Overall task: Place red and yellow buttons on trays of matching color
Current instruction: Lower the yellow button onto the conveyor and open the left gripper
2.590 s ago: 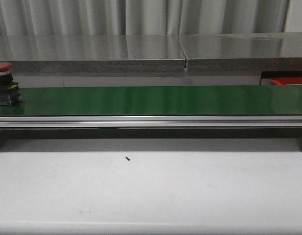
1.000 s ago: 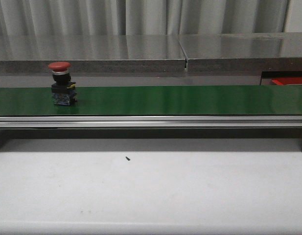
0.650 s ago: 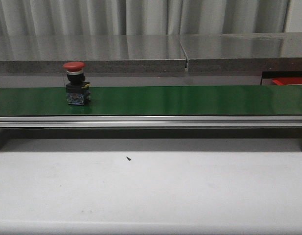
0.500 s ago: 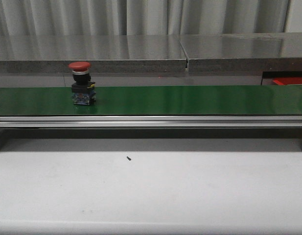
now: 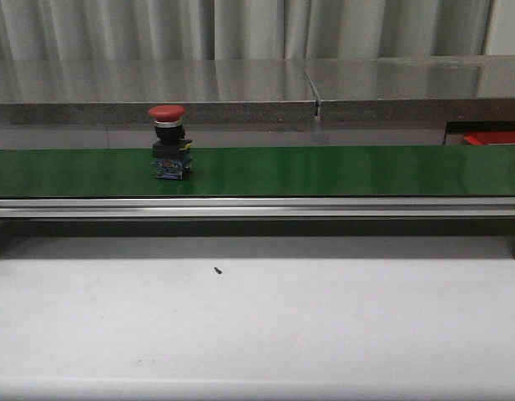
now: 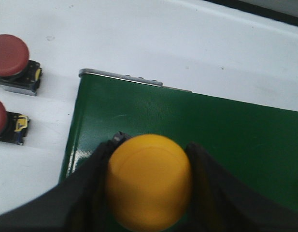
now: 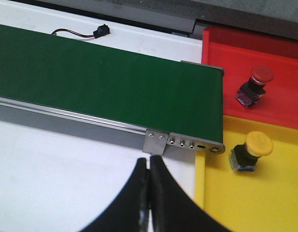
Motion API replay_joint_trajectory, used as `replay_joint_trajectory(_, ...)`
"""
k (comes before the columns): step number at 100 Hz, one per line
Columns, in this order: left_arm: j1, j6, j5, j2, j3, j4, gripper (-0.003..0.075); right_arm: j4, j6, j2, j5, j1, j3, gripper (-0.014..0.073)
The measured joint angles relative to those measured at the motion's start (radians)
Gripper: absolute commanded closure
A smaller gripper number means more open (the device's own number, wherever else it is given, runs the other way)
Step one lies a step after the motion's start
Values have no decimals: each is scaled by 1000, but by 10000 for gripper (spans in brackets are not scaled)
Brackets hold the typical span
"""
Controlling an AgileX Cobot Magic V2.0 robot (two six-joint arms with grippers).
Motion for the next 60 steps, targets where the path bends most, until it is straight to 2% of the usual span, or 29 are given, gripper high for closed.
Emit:
replay_joint_trajectory(26, -22, 2, -6, 71, 1, 6, 738, 0, 0, 0, 0, 0, 0, 659)
replay_joint_trajectory(35, -22, 2, 3, 81, 2, 11, 701, 0, 0, 0, 0, 0, 0, 659)
replay_joint_trajectory(45, -24, 2, 6, 81, 2, 11, 545, 0, 0, 0, 0, 0, 0, 659)
replay_joint_trajectory(55, -24, 2, 13, 81, 2, 9, 286, 0, 0, 0, 0, 0, 0, 659)
replay_joint_trajectory(60, -25, 2, 13, 81, 2, 9, 181, 0, 0, 0, 0, 0, 0, 659)
